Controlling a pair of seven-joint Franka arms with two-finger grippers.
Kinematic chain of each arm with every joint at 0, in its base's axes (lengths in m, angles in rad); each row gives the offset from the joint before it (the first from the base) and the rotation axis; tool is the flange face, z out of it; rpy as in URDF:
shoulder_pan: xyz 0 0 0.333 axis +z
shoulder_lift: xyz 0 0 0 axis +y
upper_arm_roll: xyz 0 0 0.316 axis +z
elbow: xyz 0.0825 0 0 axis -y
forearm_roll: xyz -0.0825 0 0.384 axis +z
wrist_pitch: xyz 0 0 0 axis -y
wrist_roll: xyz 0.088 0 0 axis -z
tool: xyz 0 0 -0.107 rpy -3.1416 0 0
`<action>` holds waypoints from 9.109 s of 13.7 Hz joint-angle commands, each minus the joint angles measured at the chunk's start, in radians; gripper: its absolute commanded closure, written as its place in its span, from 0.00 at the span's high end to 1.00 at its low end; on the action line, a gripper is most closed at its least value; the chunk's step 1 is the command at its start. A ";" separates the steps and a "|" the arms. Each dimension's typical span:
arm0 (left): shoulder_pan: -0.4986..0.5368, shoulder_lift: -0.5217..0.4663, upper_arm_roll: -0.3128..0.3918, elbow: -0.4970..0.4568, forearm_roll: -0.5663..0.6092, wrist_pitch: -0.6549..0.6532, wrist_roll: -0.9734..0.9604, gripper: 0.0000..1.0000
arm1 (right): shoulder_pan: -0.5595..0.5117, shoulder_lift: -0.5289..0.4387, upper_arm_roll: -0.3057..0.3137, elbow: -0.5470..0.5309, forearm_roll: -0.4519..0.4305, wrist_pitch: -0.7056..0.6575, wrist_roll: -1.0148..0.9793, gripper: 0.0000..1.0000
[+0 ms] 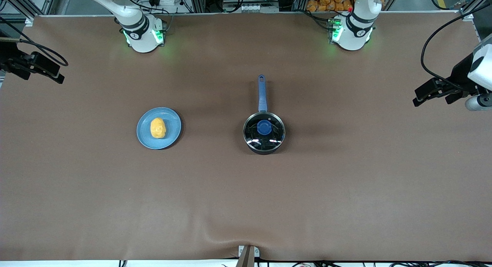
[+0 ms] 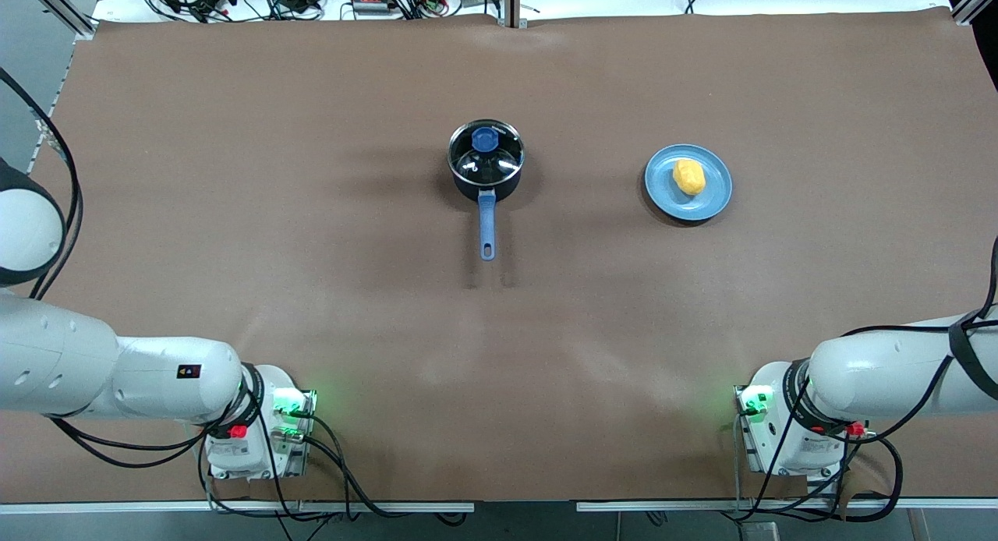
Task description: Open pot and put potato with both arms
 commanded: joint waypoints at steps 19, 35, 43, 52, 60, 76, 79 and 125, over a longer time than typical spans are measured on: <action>0.004 -0.044 0.021 -0.057 -0.018 0.022 0.043 1.00 | -0.019 -0.023 0.009 -0.023 0.018 0.000 0.014 1.00; 0.011 -0.024 -0.084 -0.065 -0.022 0.027 0.006 1.00 | -0.019 -0.021 0.009 -0.023 0.018 0.000 0.014 1.00; -0.080 0.206 -0.332 0.010 0.062 0.060 -0.360 1.00 | -0.019 -0.021 0.007 -0.023 0.018 0.000 0.014 1.00; -0.318 0.485 -0.324 0.141 0.142 0.213 -0.636 1.00 | -0.021 -0.021 0.007 -0.023 0.018 -0.001 0.014 1.00; -0.436 0.634 -0.319 0.153 0.283 0.315 -0.810 1.00 | -0.021 -0.021 0.007 -0.023 0.018 -0.001 0.014 1.00; -0.447 0.691 -0.318 0.152 0.309 0.422 -0.814 1.00 | -0.019 -0.021 0.007 -0.023 0.018 -0.001 0.014 1.00; -0.447 0.688 -0.318 0.152 0.308 0.422 -0.853 0.44 | -0.021 -0.021 0.007 -0.023 0.021 -0.001 0.014 1.00; 0.036 0.042 -0.137 -0.758 0.101 0.672 0.137 0.00 | 0.192 0.253 0.015 -0.740 0.027 0.936 -0.092 1.00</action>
